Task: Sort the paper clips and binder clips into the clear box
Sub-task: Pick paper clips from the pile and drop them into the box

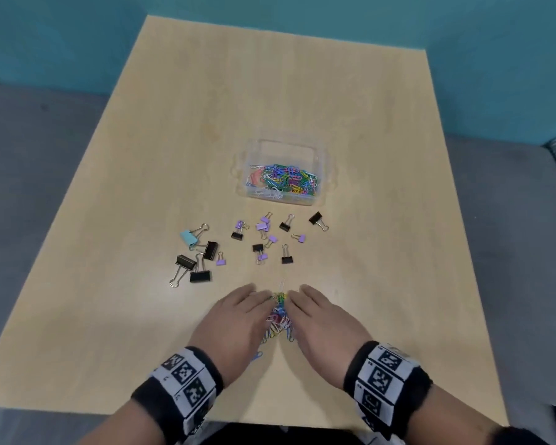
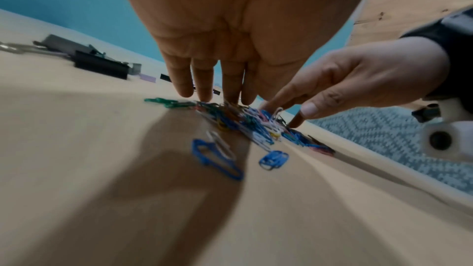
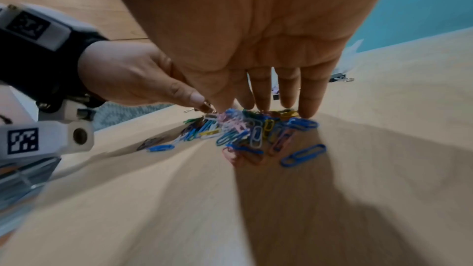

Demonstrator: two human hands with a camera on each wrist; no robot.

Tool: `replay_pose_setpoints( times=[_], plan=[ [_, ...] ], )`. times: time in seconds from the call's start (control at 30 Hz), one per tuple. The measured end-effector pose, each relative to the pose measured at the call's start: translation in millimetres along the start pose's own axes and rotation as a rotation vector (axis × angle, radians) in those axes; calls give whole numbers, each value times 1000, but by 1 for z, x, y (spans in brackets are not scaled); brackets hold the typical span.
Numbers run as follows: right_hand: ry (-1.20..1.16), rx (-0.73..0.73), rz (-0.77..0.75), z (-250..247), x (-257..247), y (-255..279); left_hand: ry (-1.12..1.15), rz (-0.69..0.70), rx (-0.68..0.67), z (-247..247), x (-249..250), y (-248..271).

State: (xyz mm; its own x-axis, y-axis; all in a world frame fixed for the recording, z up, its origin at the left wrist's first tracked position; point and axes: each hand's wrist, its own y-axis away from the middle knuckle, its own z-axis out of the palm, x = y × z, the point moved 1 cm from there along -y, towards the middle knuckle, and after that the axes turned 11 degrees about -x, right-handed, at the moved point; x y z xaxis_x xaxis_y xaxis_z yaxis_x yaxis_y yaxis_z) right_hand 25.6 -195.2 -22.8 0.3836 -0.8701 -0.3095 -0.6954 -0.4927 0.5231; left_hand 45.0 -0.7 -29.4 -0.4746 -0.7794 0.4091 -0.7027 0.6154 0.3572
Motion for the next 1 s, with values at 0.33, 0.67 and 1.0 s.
replay_pose_setpoints(
  times=[0.33,0.67,1.0],
  plan=[
    [-292,-5,291,8,0,23,73,-213,-19,12,-11,30],
    [-125,17,234,-18,-15,-25,104,-201,59,3,3,-22],
    [-29,-119,180,-33,-11,-19,-20,-191,63,1,-9,-24]
  ],
)
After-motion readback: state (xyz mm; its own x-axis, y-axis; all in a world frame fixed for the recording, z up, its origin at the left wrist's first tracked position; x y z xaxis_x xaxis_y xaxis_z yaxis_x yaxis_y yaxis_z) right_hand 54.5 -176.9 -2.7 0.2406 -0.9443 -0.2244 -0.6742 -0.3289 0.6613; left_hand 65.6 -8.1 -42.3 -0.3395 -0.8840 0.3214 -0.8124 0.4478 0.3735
